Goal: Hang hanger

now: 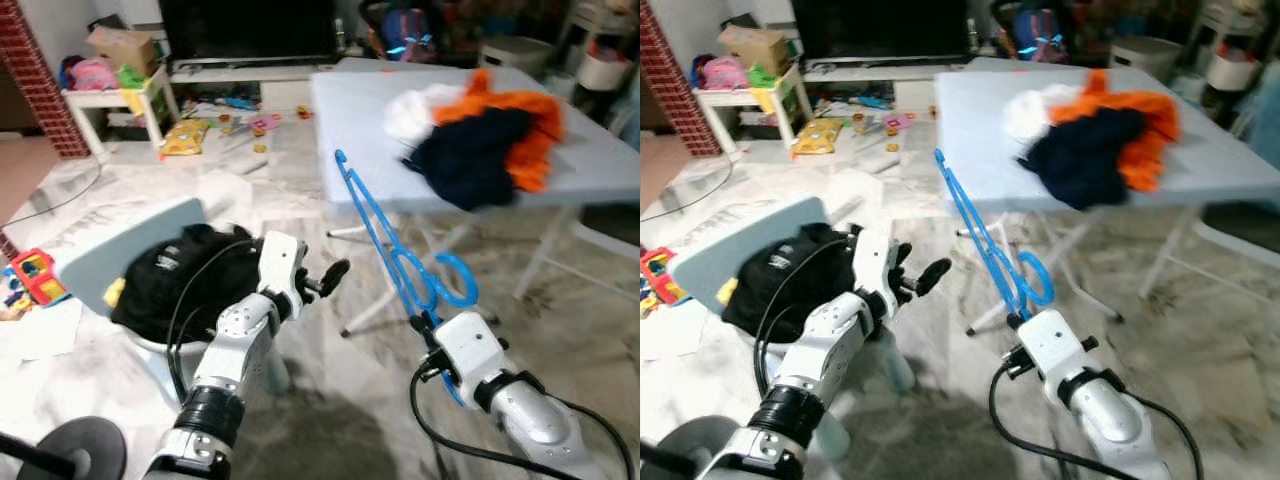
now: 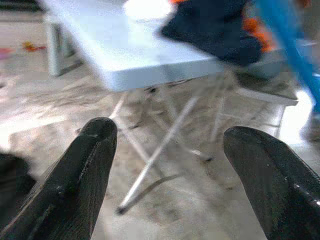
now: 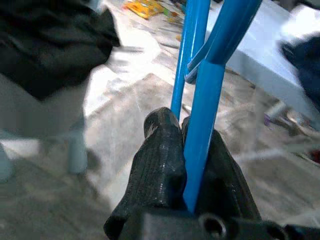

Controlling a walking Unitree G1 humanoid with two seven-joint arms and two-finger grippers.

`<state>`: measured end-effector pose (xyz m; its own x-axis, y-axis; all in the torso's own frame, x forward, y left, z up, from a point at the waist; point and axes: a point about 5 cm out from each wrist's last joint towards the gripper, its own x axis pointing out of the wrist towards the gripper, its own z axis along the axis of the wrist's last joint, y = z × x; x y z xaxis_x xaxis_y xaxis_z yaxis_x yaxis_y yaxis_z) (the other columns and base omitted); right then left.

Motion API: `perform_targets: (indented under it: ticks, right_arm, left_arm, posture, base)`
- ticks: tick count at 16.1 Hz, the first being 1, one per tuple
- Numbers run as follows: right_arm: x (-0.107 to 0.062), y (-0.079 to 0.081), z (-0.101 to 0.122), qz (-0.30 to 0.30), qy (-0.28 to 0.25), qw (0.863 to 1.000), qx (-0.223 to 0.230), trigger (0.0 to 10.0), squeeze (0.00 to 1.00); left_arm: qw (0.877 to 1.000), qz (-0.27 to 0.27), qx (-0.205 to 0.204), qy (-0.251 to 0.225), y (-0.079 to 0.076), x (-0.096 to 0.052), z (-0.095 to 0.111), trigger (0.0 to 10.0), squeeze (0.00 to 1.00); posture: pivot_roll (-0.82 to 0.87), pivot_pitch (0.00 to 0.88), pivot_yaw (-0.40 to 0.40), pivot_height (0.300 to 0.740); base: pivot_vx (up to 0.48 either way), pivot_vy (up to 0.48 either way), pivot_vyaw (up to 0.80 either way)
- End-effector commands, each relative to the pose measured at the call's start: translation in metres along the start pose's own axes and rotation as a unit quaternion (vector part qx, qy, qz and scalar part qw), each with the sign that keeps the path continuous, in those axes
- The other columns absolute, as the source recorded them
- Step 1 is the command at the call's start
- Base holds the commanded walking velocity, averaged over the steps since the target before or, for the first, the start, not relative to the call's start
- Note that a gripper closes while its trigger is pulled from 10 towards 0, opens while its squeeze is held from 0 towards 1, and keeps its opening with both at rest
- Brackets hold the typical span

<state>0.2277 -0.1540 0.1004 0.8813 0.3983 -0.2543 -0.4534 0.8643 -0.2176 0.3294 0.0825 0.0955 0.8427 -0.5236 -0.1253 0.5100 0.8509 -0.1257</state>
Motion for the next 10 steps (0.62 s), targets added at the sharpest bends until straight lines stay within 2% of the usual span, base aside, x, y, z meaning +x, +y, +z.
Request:
perform_targets:
  ticks: [1,4,5,7,10]
  right_arm:
    - [-0.0017,-0.0034,0.0041,-0.005,-0.010,1.000,-0.009,10.0,0.00]
    - [0.0001,-0.0025,0.0062,0.000,-0.014,1.000,-0.013,10.0,0.00]
    - [0.0009,-0.0026,0.0060,0.001,-0.013,1.000,-0.013,10.0,0.00]
    - [0.0017,-0.0030,0.0056,0.001,-0.012,1.000,-0.015,10.0,0.00]
    - [0.0019,-0.0003,0.0062,0.008,-0.017,1.000,-0.022,10.0,0.00]
  left_arm:
    - [1.000,0.003,0.004,-0.001,-0.0004,0.0021,0.0010,10.0,0.00]
    - [1.000,0.005,0.005,-0.002,-0.0013,0.0042,0.0013,10.0,0.00]
    - [1.000,0.005,0.006,-0.001,-0.0023,0.0048,0.0010,10.0,0.00]
    - [1.000,0.015,0.003,0.009,-0.0026,0.0061,-0.0013,10.0,0.00]
    - [1.000,0.011,0.006,-0.004,-0.0038,0.0063,0.0001,10.0,0.00]
  posture:
    - [-0.03,0.000,-0.018,0.740]
    - [-0.03,0.000,-0.021,0.740]
    - [-0.03,0.000,-0.021,0.740]
    - [-0.03,0.000,-0.022,0.740]
    - [-0.03,0.000,-0.023,0.740]
  base:
    - [0.401,0.262,0.00]
    - [0.439,0.000,0.58]
    - [0.469,0.000,0.00]
    - [0.000,0.000,0.00]
    - [0.000,0.000,0.16]
